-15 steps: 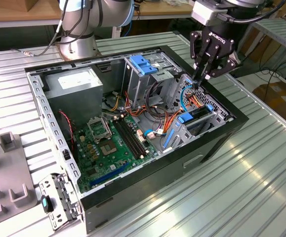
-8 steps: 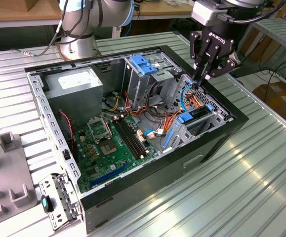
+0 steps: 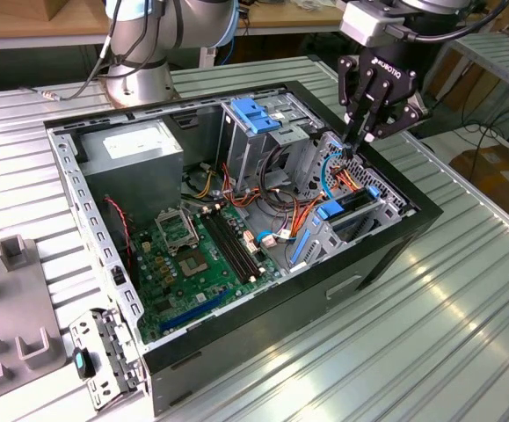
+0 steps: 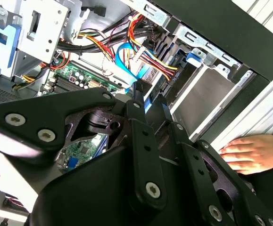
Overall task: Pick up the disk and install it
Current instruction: 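Insert the second disk wire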
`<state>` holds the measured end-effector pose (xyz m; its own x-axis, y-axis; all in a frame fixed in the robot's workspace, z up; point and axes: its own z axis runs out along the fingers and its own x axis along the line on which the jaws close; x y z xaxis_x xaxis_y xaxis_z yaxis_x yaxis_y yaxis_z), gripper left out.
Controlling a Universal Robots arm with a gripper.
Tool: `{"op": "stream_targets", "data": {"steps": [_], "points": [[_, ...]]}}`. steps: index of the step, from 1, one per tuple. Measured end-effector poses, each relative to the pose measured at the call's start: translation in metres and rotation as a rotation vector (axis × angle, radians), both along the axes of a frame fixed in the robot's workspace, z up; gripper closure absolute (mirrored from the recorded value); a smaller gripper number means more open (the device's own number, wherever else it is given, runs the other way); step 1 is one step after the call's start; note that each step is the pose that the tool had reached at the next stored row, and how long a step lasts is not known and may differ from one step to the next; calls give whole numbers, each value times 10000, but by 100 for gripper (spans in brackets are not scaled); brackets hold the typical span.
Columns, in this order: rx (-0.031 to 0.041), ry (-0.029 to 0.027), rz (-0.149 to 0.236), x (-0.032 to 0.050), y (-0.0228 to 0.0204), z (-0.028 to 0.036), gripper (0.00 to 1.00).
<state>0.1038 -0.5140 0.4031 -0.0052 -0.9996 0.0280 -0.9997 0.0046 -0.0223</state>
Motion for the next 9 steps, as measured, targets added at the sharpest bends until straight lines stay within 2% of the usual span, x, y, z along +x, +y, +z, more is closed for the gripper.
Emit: {"op": "stream_targets", "data": {"steps": [5,9], "points": [[-92,0,1,0,6,-15,70],[-106,0,-1,4,37,-33,70]]}}
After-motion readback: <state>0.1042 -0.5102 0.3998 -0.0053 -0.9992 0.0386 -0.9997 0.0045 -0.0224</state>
